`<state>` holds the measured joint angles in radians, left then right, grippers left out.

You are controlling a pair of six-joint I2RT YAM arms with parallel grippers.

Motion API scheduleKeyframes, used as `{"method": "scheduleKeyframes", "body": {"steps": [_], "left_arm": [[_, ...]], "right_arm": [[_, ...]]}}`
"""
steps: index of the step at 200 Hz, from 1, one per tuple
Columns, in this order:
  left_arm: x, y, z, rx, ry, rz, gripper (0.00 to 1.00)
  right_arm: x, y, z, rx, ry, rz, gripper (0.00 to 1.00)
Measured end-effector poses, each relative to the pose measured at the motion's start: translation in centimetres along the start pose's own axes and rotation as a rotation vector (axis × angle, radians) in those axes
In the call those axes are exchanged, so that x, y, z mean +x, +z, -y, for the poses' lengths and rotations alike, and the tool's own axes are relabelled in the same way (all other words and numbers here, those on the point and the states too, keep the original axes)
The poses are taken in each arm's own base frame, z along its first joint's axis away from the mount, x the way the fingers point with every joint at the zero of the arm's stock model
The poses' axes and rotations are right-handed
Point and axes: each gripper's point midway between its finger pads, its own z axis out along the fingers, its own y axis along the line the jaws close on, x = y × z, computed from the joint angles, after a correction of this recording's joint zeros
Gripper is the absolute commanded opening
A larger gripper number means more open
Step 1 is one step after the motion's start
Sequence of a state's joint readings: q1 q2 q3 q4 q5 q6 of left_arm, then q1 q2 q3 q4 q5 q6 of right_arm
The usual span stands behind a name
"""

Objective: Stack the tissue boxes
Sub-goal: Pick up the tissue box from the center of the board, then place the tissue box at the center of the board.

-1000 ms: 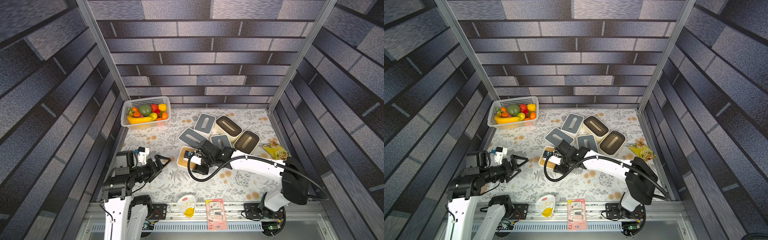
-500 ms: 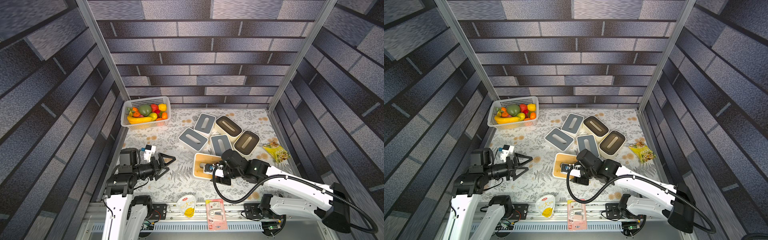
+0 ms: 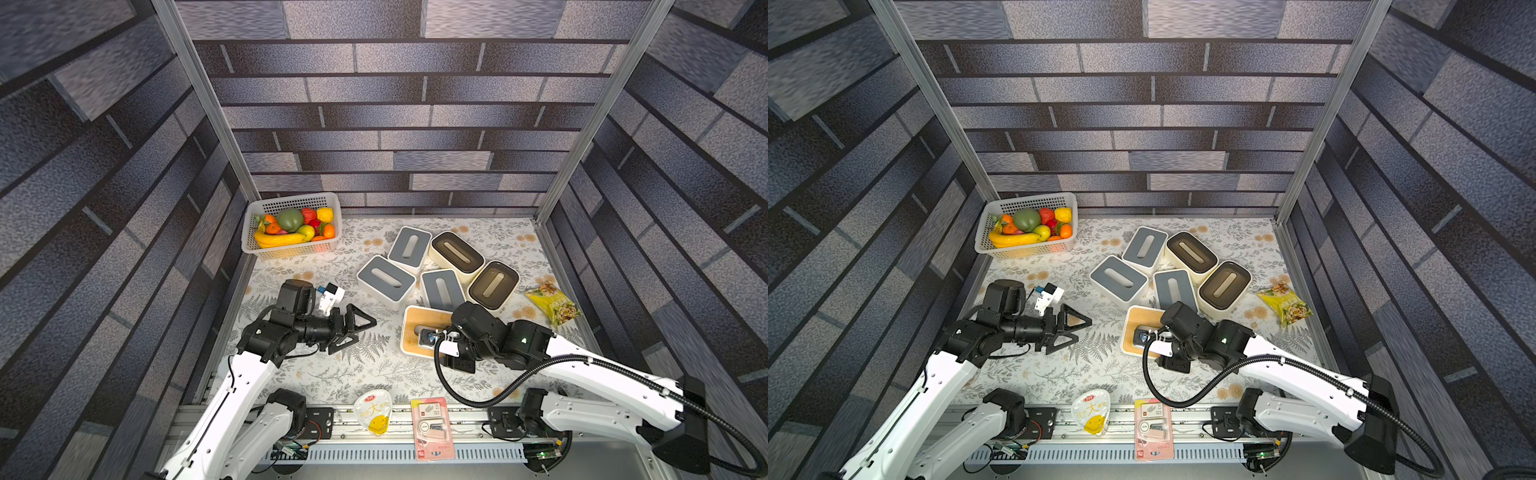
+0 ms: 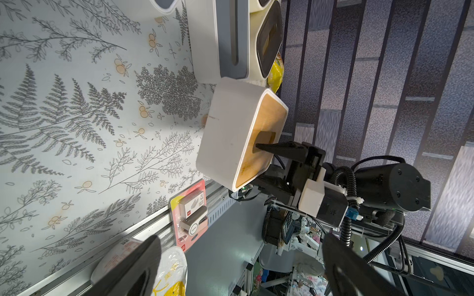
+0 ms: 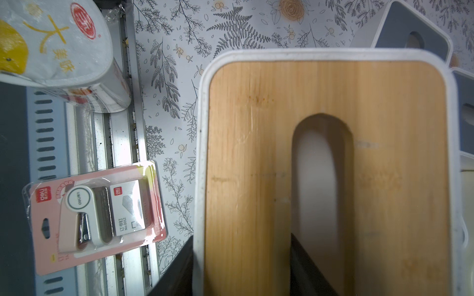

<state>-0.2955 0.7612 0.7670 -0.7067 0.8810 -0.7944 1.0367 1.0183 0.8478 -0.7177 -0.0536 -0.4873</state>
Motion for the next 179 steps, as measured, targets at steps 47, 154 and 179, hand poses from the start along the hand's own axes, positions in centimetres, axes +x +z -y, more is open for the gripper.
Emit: {"method": "scheduleKeyframes", "body": {"steps": [47, 154, 179], "left_arm": [[1.6, 1.1, -2.4, -0.007, -0.050, -0.017, 1.00], [3.9, -0.5, -2.2, -0.011, -0.064, -0.059, 1.00], [3.9, -1.0, -2.4, -0.021, -0.072, -0.047, 1.00]], "right_arm": [[0.2, 0.1, -1.4, -0.079, 0.001, -0.003, 0.42], [-0.3, 0.2, -2.3, -0.161, -0.042, -0.025, 0.41], [-0.6, 0.4, -2.4, -0.169, -0.044, -0.018, 0.41]]}}
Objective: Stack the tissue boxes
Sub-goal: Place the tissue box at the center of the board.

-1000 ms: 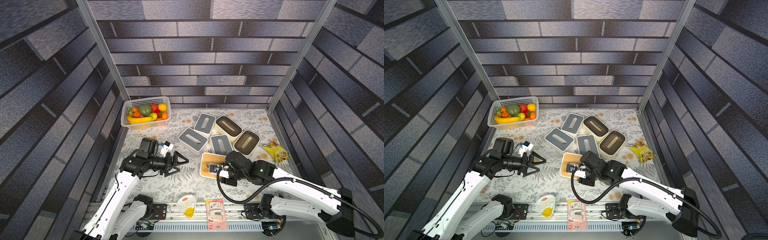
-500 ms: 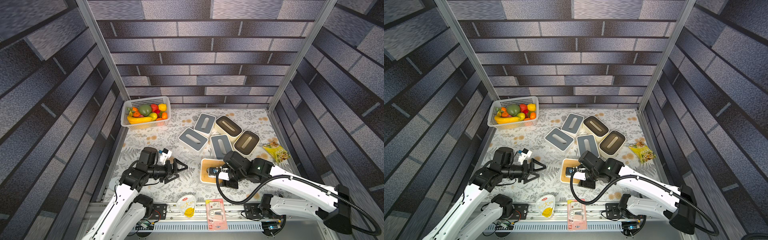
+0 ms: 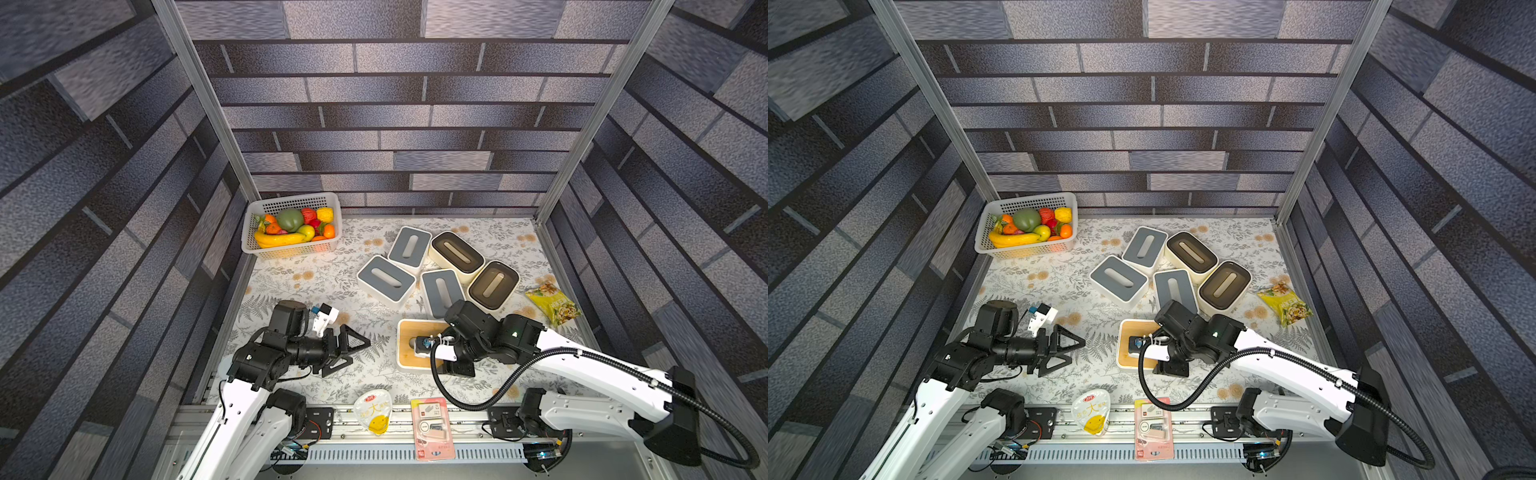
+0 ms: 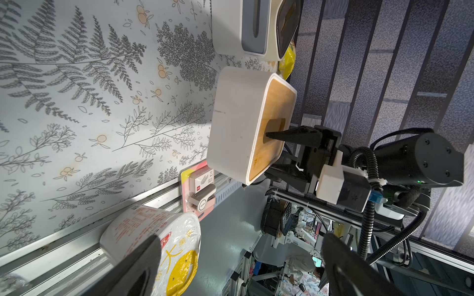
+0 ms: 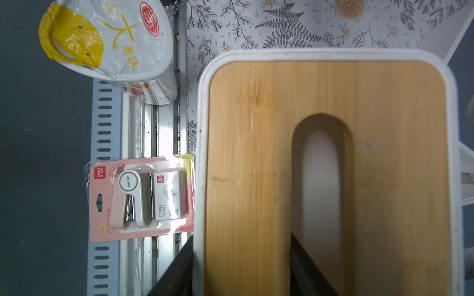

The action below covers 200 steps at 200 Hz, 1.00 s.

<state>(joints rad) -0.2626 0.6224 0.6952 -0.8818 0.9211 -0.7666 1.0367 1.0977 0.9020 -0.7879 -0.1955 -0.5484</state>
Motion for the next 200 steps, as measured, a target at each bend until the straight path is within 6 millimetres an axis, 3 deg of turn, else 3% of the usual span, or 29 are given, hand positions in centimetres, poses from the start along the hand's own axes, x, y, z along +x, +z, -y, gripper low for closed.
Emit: {"method": "scheduleKeyframes", "body": {"steps": [58, 200], "left_arm": [[0.2, -0.6, -0.3, 0.014, -0.023, 0.006, 1.00], [0.8, 0.0, -1.4, -0.023, -0.019, -0.048, 1.00]], "right_arm": [[-1.0, 0.3, -0.1, -0.017, -0.004, 0.049, 0.41], [-0.3, 3.1, -0.5, -0.064, 0.013, 0.029, 0.40]]}}
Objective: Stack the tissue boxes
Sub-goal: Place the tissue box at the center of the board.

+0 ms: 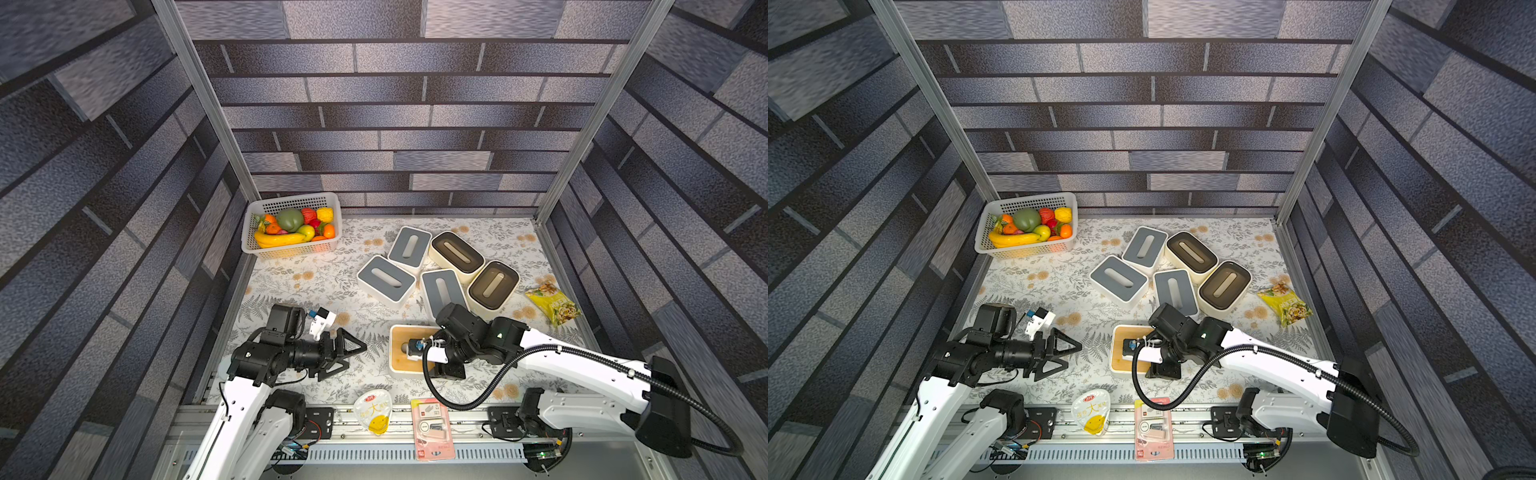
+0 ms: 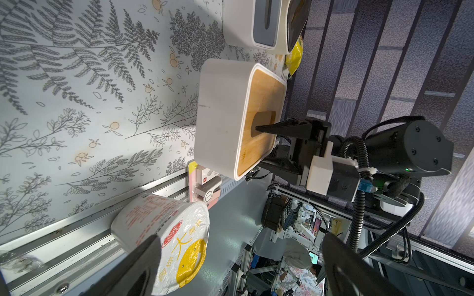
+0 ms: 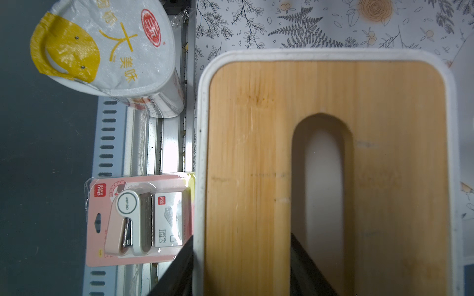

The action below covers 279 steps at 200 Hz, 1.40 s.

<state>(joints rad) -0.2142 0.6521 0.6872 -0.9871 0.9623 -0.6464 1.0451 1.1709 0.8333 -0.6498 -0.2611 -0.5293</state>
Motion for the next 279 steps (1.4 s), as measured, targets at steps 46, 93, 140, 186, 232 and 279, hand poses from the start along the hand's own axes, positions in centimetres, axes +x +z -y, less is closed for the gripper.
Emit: {"method": "scheduleKeyframes", "body": {"steps": [46, 93, 140, 186, 232, 279], "left_arm": [[0.3, 0.9, -1.0, -0.037, -0.005, -0.046, 1.00], [0.2, 1.0, -1.2, -0.039, -0.007, -0.045, 1.00], [0.2, 1.0, -1.2, -0.039, -0.007, -0.045, 1.00], [0.0, 1.1, -1.3, -0.037, -0.002, -0.042, 1.00], [0.1, 1.1, -1.4, -0.035, 0.001, -0.042, 1.00], [0.2, 1.1, -1.3, -0.033, 0.004, -0.044, 1.00]], "right_arm": [[0.3, 0.8, -0.3, -0.014, -0.005, -0.015, 0.40], [0.7, 1.8, -0.6, -0.023, -0.011, -0.025, 0.39], [1.6, 3.1, -0.6, -0.022, 0.010, -0.031, 0.39], [1.6, 3.4, -0.4, -0.012, 0.009, -0.027, 0.39], [1.8, 3.6, -0.1, -0.004, 0.009, -0.040, 0.40], [2.2, 4.1, -0.2, -0.012, 0.010, -0.060, 0.40]]}}
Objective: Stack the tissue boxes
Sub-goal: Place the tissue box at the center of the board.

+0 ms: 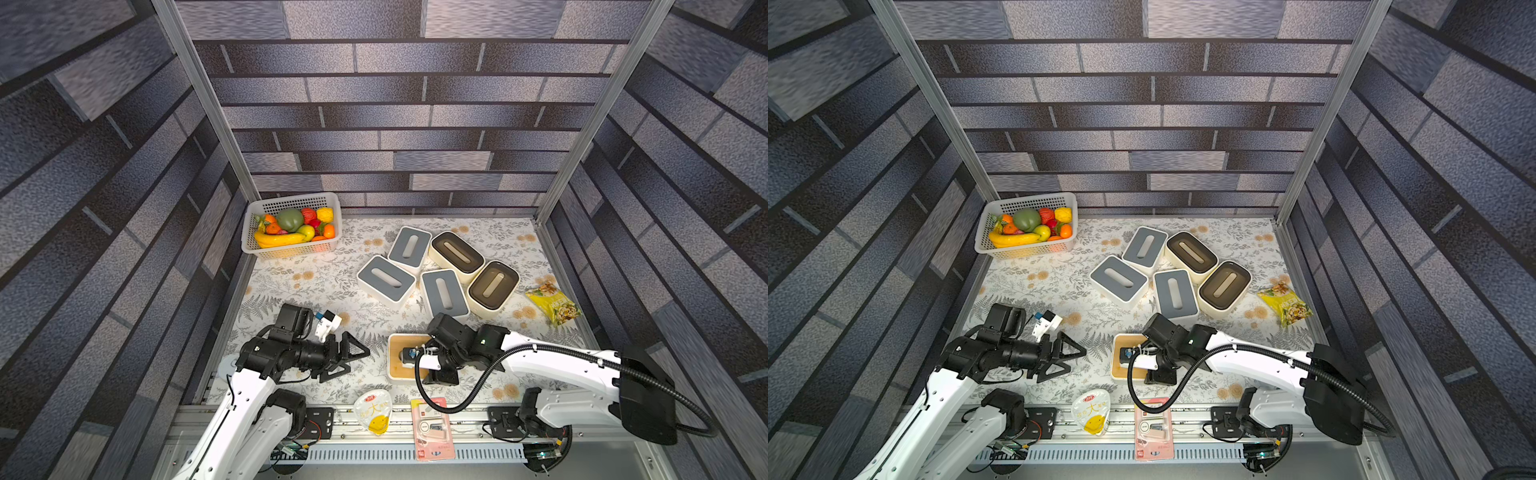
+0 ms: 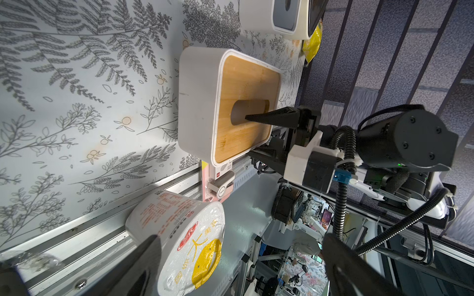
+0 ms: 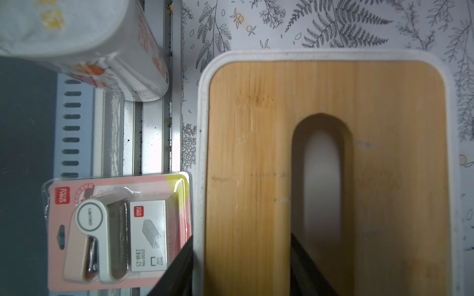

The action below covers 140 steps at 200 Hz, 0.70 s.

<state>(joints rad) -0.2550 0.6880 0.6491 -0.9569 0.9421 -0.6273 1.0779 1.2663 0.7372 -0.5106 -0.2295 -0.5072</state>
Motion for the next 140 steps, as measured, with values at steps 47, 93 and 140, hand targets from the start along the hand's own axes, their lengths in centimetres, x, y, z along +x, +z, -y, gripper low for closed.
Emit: {"method": "scheduleKeyframes", "body": {"steps": [47, 93, 140], "left_arm": [[-0.01, 0.00, 0.00, 0.000, 0.000, 0.000, 1.00], [0.05, -0.12, 0.19, 0.008, 0.016, 0.009, 1.00], [0.03, -0.12, 0.24, 0.010, 0.018, 0.008, 1.00]], "right_arm": [[0.08, 0.12, -0.01, -0.003, -0.002, -0.004, 0.40], [0.47, 0.59, 0.02, -0.009, 0.005, -0.025, 0.39], [0.44, 0.59, 0.03, -0.009, 0.004, -0.024, 0.39]]}}
